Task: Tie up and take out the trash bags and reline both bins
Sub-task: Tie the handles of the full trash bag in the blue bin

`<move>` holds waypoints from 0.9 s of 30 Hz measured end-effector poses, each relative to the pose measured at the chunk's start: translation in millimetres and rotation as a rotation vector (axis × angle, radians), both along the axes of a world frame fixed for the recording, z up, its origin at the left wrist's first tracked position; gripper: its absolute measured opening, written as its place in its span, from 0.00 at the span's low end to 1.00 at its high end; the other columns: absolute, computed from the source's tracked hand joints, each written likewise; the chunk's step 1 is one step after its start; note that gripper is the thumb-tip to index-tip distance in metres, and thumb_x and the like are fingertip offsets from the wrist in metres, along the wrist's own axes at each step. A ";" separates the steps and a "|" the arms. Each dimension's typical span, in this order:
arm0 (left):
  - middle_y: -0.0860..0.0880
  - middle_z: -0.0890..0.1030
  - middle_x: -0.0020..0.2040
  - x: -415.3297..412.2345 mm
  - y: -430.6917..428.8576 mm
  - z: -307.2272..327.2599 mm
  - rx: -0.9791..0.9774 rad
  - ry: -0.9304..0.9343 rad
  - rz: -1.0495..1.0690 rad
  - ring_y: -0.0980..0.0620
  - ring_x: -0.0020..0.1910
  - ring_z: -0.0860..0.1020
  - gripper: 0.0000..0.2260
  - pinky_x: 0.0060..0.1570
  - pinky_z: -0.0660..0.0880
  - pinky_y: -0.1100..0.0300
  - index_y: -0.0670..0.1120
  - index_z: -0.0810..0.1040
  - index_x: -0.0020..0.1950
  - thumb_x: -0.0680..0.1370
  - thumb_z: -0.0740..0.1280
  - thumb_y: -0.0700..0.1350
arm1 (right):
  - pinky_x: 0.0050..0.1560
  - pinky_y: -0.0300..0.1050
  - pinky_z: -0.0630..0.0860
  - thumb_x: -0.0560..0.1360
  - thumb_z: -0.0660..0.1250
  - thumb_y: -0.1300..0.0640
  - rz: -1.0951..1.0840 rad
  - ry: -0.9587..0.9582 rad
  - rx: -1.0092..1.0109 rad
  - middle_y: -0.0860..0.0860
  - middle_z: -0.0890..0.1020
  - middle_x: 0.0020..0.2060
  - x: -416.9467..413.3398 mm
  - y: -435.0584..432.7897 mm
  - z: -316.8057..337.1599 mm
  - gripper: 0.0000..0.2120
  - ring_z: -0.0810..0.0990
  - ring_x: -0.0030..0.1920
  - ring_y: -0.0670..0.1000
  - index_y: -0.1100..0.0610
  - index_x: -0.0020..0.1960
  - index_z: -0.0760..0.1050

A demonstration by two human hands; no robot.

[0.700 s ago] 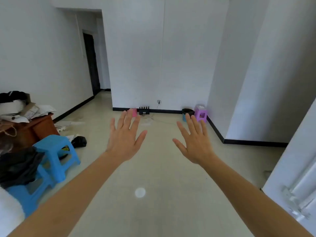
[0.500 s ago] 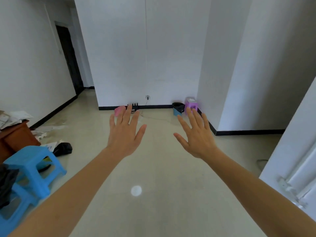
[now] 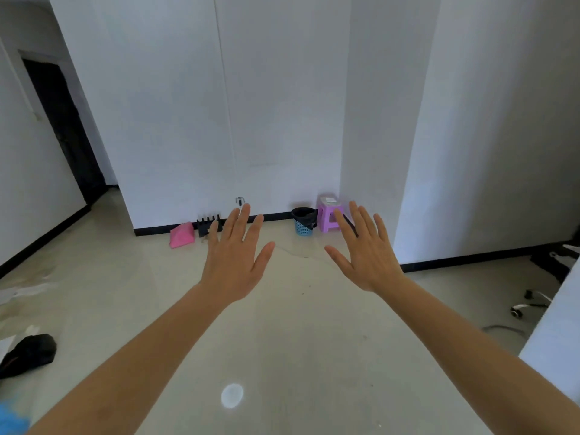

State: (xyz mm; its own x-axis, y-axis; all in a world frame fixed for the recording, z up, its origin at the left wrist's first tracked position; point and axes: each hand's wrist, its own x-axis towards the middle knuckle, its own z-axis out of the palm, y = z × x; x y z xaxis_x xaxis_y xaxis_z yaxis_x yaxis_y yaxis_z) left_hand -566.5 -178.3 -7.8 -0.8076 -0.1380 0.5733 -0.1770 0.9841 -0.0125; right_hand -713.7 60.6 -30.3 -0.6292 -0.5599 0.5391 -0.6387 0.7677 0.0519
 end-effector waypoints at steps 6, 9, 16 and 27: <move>0.43 0.60 0.78 -115.9 -102.0 -1.1 0.007 0.048 -0.009 0.43 0.77 0.60 0.28 0.73 0.57 0.40 0.46 0.63 0.77 0.82 0.48 0.59 | 0.77 0.61 0.52 0.81 0.46 0.34 0.049 -0.046 -0.041 0.57 0.49 0.80 -148.2 -108.9 2.5 0.35 0.51 0.80 0.59 0.51 0.81 0.44; 0.42 0.61 0.78 -182.3 -161.7 -16.1 0.031 0.056 -0.005 0.42 0.77 0.60 0.28 0.72 0.57 0.40 0.45 0.63 0.77 0.82 0.48 0.59 | 0.78 0.61 0.51 0.81 0.47 0.34 0.078 -0.042 -0.029 0.57 0.48 0.81 -211.3 -167.6 -16.7 0.35 0.50 0.80 0.59 0.50 0.81 0.43; 0.44 0.59 0.79 -367.9 -299.9 -23.9 0.101 0.024 -0.057 0.43 0.77 0.59 0.28 0.72 0.58 0.40 0.46 0.62 0.77 0.82 0.49 0.60 | 0.78 0.60 0.51 0.81 0.46 0.34 0.064 -0.026 0.105 0.58 0.48 0.80 -385.2 -302.2 -33.0 0.35 0.51 0.80 0.59 0.51 0.81 0.45; 0.43 0.56 0.79 -691.4 -433.3 -44.0 0.053 -0.106 -0.122 0.42 0.78 0.57 0.28 0.73 0.58 0.38 0.47 0.61 0.78 0.82 0.45 0.61 | 0.77 0.62 0.53 0.81 0.47 0.34 -0.046 -0.060 0.063 0.59 0.52 0.80 -667.7 -424.5 -53.1 0.35 0.53 0.79 0.61 0.52 0.81 0.51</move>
State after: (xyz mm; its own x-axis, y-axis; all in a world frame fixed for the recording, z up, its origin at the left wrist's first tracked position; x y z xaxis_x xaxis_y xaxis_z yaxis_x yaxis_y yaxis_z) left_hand -1257.9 -611.5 -51.8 -0.8759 -0.0631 0.4784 -0.0569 0.9980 0.0274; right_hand -1381.4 -363.8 -83.4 -0.6852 -0.5612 0.4642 -0.6063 0.7927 0.0633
